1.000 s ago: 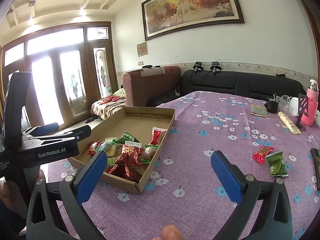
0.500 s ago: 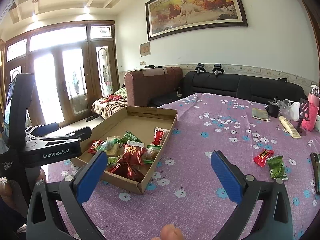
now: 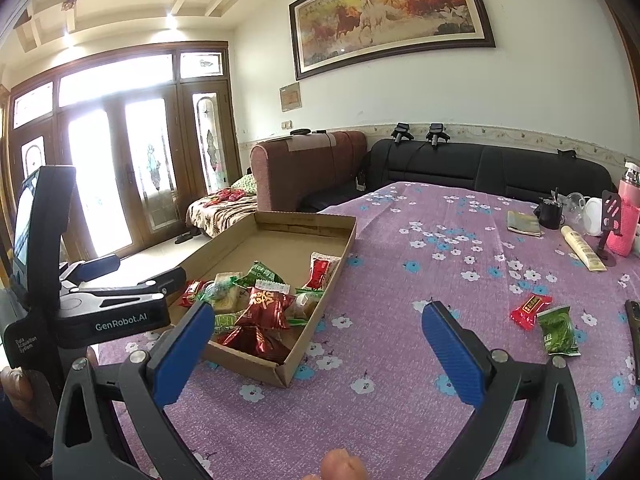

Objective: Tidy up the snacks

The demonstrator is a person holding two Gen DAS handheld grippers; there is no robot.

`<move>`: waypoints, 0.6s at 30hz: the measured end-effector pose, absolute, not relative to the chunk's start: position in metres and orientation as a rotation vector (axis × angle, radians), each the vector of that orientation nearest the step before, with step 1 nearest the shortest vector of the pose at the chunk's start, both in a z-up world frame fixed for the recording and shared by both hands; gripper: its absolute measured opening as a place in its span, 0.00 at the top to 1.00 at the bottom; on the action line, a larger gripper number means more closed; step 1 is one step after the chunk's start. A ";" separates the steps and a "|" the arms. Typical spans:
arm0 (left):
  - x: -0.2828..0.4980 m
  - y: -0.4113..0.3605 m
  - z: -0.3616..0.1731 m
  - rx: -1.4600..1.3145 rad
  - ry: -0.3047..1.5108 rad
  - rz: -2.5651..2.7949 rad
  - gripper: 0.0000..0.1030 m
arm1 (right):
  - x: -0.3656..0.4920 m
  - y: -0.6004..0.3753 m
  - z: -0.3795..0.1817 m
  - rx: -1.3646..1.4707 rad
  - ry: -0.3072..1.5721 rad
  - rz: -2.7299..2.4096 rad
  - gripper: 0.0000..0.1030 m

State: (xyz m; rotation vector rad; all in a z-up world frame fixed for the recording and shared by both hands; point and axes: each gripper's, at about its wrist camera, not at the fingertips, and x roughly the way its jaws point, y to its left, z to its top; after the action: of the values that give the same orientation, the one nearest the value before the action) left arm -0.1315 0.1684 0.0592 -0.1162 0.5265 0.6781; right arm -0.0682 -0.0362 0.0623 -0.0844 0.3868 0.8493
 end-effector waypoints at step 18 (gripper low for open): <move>-0.123 0.168 0.048 -0.082 0.585 0.698 0.01 | -0.068 -0.036 0.060 -0.083 0.391 0.851 0.00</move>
State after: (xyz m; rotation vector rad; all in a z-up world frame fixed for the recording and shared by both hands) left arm -0.1233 0.1680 0.0482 -0.0821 0.5854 0.6981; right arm -0.0683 -0.0356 0.0604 -0.0829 0.3913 0.8508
